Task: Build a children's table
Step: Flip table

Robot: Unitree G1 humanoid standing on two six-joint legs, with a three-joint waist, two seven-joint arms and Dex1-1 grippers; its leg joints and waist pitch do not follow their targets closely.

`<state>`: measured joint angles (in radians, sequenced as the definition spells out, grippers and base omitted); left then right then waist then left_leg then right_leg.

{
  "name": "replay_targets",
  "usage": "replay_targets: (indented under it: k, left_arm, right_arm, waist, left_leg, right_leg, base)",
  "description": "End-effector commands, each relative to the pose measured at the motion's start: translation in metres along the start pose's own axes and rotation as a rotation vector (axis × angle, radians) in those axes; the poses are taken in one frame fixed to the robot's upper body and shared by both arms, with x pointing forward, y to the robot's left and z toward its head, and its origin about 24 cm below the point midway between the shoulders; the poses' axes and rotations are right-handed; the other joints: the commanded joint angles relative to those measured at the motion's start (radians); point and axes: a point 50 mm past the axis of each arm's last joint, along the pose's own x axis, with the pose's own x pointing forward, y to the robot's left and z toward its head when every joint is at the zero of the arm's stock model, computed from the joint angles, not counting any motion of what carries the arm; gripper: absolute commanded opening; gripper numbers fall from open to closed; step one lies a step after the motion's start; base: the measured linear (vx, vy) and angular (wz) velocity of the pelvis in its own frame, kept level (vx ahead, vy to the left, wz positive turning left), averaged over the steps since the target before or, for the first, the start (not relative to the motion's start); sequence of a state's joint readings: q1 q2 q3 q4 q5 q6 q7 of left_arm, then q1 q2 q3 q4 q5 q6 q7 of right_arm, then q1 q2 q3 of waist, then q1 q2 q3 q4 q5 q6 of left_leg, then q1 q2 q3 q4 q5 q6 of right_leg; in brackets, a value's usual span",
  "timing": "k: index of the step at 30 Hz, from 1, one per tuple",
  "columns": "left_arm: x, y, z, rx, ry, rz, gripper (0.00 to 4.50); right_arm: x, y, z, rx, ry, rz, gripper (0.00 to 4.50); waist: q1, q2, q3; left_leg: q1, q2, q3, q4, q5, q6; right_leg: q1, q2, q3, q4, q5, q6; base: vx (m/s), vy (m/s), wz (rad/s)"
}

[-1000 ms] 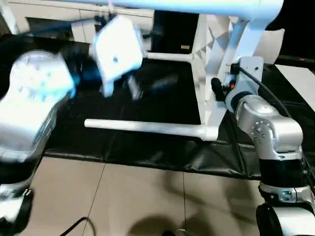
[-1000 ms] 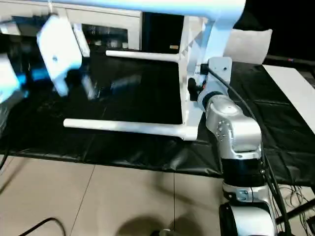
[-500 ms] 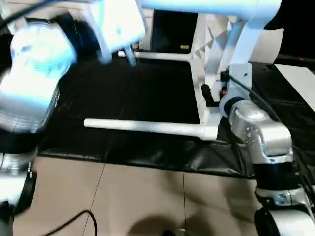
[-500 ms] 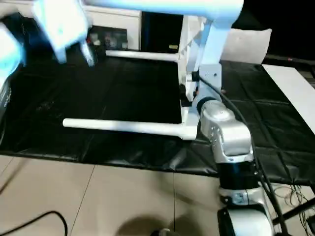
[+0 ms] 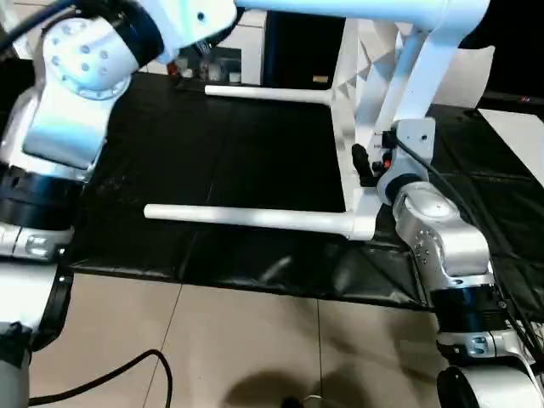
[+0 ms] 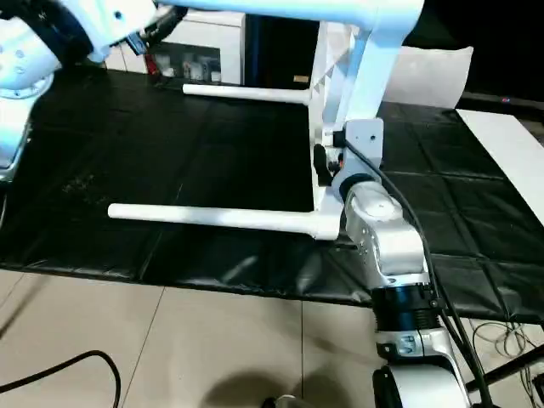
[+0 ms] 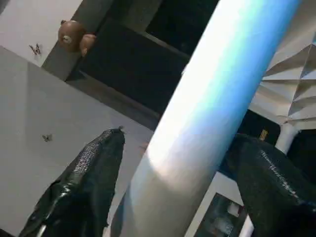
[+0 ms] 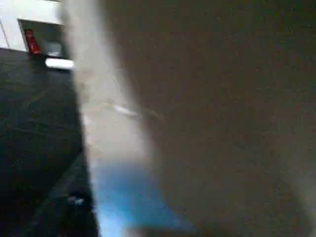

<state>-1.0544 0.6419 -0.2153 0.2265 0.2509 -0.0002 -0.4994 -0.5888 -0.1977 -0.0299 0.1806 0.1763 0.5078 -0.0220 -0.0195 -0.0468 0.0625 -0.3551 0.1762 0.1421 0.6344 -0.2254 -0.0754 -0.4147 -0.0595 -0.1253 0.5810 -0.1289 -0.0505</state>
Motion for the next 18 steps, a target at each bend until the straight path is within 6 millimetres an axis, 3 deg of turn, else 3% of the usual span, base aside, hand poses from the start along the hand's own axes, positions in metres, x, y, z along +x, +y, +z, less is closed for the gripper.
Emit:
replay_targets:
  k: [1, 7, 12, 14, 16, 18]
  left_arm:
    - [0.003, 0.000, 0.003, 0.008, -0.008, -0.023, 3.28]
    - [0.004, -0.004, -0.002, -0.009, 0.015, -0.047, 2.90]
    - [0.001, -0.007, -0.010, -0.053, 0.048, -0.062, 2.53]
    - [-0.007, -0.010, -0.024, -0.195, 0.081, -0.035, 2.44]
    - [-0.012, -0.012, -0.031, -0.262, 0.097, -0.017, 2.39]
    - [-0.016, -0.013, -0.036, -0.303, 0.112, -0.008, 2.34]
  right_arm:
    - [0.000, -0.001, 0.000, -0.011, -0.004, -0.003, 2.99]
    - [0.002, 0.000, 0.004, -0.093, -0.021, 0.019, 2.34]
    - [0.002, -0.006, 0.018, -0.140, -0.034, 0.039, 2.16]
    - [0.000, -0.018, 0.046, -0.211, -0.058, 0.092, 2.09]
    - [-0.001, -0.023, 0.061, -0.235, -0.069, 0.123, 2.06]
    - [-0.003, -0.025, 0.070, -0.240, -0.079, 0.135, 2.04]
  waist:
    - [0.006, 0.020, -0.076]
    - [0.006, 0.021, -0.075]
    - [0.005, 0.021, -0.075]
    - [0.006, 0.017, -0.075]
    - [0.006, 0.013, -0.075]
    - [0.008, 0.012, -0.074]
  left_leg:
    - [-0.006, 0.041, -0.009, -0.074, -0.138, -0.025]
    - [-0.004, 0.042, -0.009, -0.075, -0.147, -0.026]
    - [-0.004, 0.038, -0.006, -0.073, -0.147, -0.019]
    - [-0.008, 0.035, -0.004, -0.071, -0.129, -0.007]
    - [-0.014, 0.030, 0.000, -0.066, -0.101, 0.014]
    - [-0.018, 0.015, 0.009, -0.057, -0.089, 0.039]
  right_leg:
    - [0.071, -0.086, 0.061, -0.064, -0.380, -0.074]
    - [0.071, -0.086, 0.062, -0.064, -0.385, -0.083]
    - [0.073, -0.083, 0.063, -0.065, -0.394, -0.079]
    - [0.077, -0.082, 0.062, -0.063, -0.400, -0.079]
    - [0.081, -0.080, 0.064, -0.058, -0.391, -0.087]
    - [0.077, -0.077, 0.066, -0.065, -0.440, -0.065]
  base:
    - [0.000, 0.000, 0.00]
    - [0.000, 0.000, 0.00]
    - [0.000, 0.000, 0.00]
    - [0.000, 0.000, 0.00]
    - [0.000, 0.000, 0.00]
    - [0.000, 0.000, 0.00]
